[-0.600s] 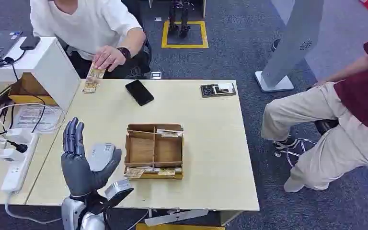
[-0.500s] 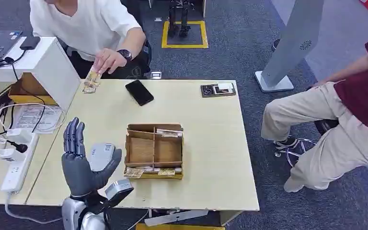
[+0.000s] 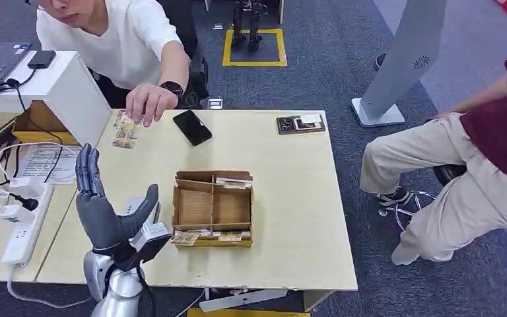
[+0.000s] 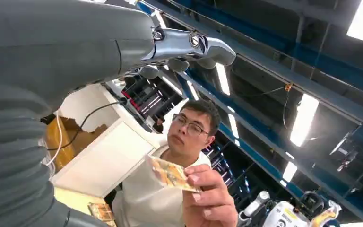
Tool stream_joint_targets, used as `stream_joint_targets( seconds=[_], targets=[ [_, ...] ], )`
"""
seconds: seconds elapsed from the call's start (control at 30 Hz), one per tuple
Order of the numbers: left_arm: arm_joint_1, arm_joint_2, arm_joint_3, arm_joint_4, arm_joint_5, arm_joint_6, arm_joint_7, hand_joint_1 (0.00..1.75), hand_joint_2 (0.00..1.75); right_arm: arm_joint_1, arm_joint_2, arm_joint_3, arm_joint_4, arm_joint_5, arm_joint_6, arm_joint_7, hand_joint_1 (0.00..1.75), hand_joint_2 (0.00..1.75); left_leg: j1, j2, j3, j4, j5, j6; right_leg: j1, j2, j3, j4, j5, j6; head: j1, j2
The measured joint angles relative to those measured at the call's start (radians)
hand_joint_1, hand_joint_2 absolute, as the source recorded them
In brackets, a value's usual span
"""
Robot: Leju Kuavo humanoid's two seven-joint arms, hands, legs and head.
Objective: Pass the card to the sensor for recognition and then transmit it.
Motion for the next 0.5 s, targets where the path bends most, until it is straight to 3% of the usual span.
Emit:
stream_joint_targets(
  seconds=[0.5],
  targets=[
    [-0.029,-0.002,0.027,0.039,-0.013,0.000,0.000,0.00,1.75,0.017,0.000,0.008,0.000,-0.018,-0.003,-0.017,0.00,1.75,0.000,0.000,-0.001,0.000,0.000,0.000,0.000,0.000,-0.001,0.000,0.000,0.000,0.000,0.000]
  ],
)
